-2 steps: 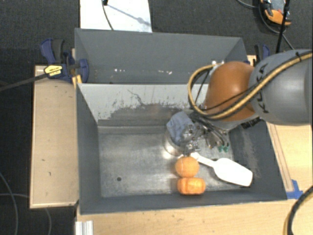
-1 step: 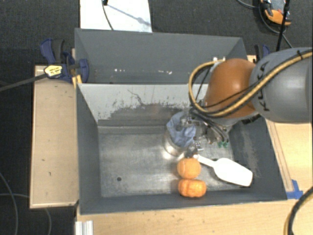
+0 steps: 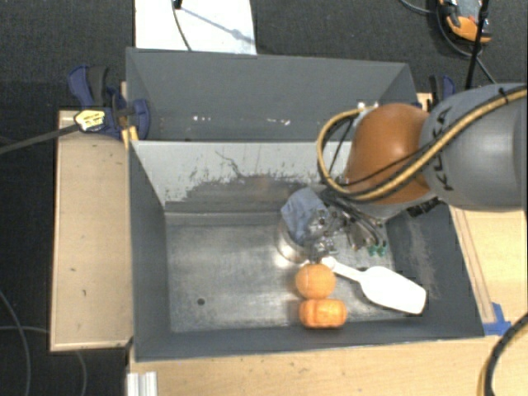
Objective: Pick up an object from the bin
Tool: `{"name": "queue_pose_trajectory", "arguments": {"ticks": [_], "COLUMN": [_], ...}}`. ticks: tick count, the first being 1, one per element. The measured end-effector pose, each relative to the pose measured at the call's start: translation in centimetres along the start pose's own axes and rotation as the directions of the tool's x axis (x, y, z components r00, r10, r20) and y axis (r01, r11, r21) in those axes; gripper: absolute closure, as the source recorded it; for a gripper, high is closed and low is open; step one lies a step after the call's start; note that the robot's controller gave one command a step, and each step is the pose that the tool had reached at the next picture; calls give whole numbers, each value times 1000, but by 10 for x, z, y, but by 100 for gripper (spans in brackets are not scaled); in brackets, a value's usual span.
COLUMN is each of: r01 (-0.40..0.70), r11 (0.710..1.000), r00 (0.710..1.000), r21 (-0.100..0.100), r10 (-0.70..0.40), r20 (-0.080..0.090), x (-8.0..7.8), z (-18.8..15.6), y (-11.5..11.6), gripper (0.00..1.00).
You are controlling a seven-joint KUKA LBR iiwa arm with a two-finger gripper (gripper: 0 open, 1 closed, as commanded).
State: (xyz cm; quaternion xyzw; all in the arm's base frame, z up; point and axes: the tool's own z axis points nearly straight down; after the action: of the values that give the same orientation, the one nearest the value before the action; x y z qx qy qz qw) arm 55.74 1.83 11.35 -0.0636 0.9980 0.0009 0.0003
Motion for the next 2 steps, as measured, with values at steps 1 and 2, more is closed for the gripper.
{"name": "queue_pose_trajectory", "arguments": {"ticks": [1, 2], "r01": [0, 56], "r11": [1000, 998], "r00": [1000, 998], "r21": [0, 0], "r10": [0, -56], "r20": [0, 2], "x": [0, 8], "z": [0, -17], "y": [0, -6], "gripper": [100, 0]}}
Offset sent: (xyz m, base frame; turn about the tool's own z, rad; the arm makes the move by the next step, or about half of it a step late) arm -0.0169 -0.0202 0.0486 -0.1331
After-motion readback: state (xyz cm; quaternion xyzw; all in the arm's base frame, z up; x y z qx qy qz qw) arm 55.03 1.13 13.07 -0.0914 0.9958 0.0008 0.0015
